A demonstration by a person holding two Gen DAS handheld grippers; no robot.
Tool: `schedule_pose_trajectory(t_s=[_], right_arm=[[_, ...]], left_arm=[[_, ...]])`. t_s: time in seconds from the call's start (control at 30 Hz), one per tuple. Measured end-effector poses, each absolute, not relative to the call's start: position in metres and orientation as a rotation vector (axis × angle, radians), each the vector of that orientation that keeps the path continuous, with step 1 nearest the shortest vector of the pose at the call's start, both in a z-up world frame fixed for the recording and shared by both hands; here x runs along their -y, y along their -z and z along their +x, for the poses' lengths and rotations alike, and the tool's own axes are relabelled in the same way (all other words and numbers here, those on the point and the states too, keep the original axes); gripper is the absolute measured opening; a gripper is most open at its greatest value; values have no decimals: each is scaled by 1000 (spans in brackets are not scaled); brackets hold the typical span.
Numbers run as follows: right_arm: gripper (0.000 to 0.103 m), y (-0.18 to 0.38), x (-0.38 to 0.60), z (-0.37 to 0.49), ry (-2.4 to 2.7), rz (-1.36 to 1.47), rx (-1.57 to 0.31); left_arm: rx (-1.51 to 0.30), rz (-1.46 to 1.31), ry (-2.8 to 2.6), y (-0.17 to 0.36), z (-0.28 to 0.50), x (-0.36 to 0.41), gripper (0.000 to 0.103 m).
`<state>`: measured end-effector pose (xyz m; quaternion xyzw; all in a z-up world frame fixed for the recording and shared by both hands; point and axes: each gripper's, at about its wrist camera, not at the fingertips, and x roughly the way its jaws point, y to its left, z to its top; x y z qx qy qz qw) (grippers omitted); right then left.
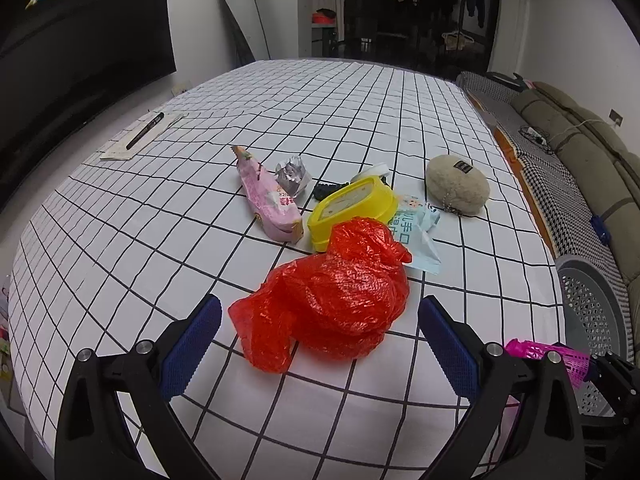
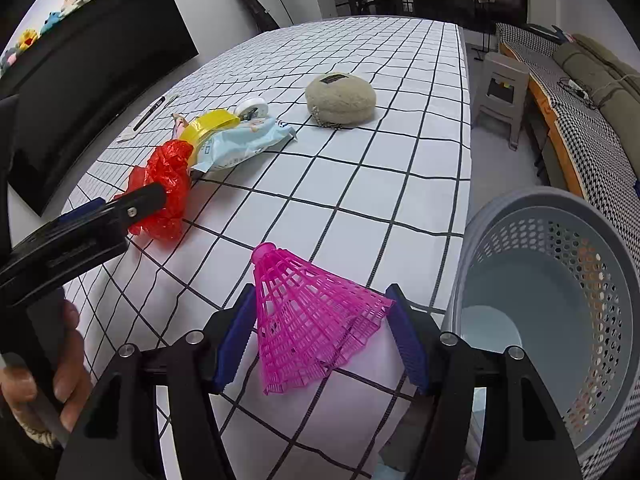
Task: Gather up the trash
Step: 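Close the left tool on the red plastic bag while the right tool holds the shuttlecock, then carry both items over the grey wastebasket and open both tools to drop them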
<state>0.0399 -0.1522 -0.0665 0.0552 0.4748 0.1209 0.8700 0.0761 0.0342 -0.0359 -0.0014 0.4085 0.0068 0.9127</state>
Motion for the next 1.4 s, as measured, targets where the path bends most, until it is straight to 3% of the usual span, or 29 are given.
schedule_pose_trajectory(t_s=[0.2,0.43,0.53,1.0,1.4], right_arm=[[63,67,157,38,-259,136,-993],[63,67,157,31,-268,152,-991],[63,64,157,27,-269,154,-985],[63,48,171,0,-240,173,-925],[63,41,245,-51,-75,249,-882]], left_arm=[[-848,9,-24,43,87,-29,96],[-865,-34,31,43,85,-34,65],[-856,-46,46,40,79,-36,57],[-770,-12,102,6,33,-22,55],[-735,46,292,-15,8,57,55]])
